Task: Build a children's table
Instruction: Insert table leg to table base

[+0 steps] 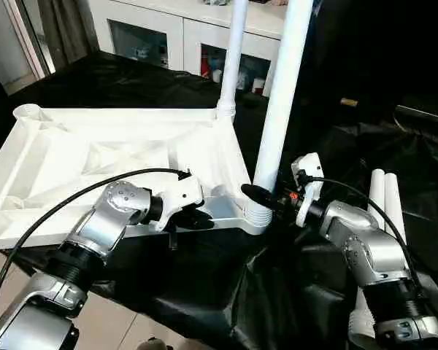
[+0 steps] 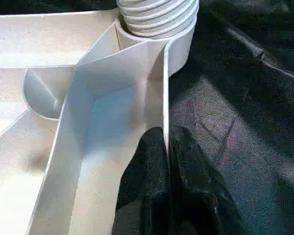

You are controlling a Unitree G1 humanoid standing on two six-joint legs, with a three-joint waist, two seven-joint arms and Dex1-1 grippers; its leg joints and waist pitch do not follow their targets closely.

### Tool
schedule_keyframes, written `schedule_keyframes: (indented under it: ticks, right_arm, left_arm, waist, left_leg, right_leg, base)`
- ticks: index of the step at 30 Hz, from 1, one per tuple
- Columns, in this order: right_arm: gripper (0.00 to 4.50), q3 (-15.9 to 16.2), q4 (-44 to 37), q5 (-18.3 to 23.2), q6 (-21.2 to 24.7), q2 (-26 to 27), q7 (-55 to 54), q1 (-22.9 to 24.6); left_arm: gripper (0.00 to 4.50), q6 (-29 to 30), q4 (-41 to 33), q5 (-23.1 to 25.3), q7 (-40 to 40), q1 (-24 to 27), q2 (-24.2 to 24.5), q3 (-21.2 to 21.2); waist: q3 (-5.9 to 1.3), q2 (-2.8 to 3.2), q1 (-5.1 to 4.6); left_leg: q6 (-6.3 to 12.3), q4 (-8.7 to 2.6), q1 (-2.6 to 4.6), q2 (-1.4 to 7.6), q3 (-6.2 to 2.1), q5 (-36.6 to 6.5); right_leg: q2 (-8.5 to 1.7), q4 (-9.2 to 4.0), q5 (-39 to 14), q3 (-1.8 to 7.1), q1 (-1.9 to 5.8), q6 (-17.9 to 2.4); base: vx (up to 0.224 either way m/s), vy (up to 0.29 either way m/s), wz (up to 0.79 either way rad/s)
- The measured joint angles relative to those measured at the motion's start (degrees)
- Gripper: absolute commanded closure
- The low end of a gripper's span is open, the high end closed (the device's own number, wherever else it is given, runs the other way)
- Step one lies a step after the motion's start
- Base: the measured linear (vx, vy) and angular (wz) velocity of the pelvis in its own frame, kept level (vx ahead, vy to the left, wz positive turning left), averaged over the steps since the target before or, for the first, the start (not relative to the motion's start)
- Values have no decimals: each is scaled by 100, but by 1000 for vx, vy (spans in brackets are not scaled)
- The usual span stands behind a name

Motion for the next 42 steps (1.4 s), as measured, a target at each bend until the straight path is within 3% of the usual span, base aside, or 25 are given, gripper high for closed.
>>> schedule_keyframes:
  ticks: [15,23,34,42]
  right_arm:
    - [261,-212,350,100,-397,259,-76,47]
    - [261,-493,531,328,-1110,532,-43,411]
    - [261,-500,901,290,-2456,769,-22,760]
    - [261,-444,844,204,-2734,743,-32,875]
  left_arm:
    - [450,-24,57,10,10,-24,17,-2]
    - [450,-67,129,12,-15,-61,10,-20]
    - [450,-144,262,35,-26,-115,-37,-35]
    - [450,-186,284,39,-22,-129,-54,-69]
  waist:
    - [0,3,2]
    - [2,14,19]
    - [-3,28,35]
    - [-4,29,69]
  left_leg:
    - [-1,0,6,2,0,1]
    - [-1,0,7,3,0,0]
    - [-1,0,10,4,0,0]
    - [-1,-1,15,5,0,0]
  right_leg:
    - [0,2,4,-1,1,-7]
    - [0,0,6,-3,2,-10]
    - [0,-2,6,-5,10,-10]
    - [0,-6,6,-5,16,-9]
  base:
    - [0,0,0]
    - [0,0,0]
    - [0,0,0]
    - [0,0,0]
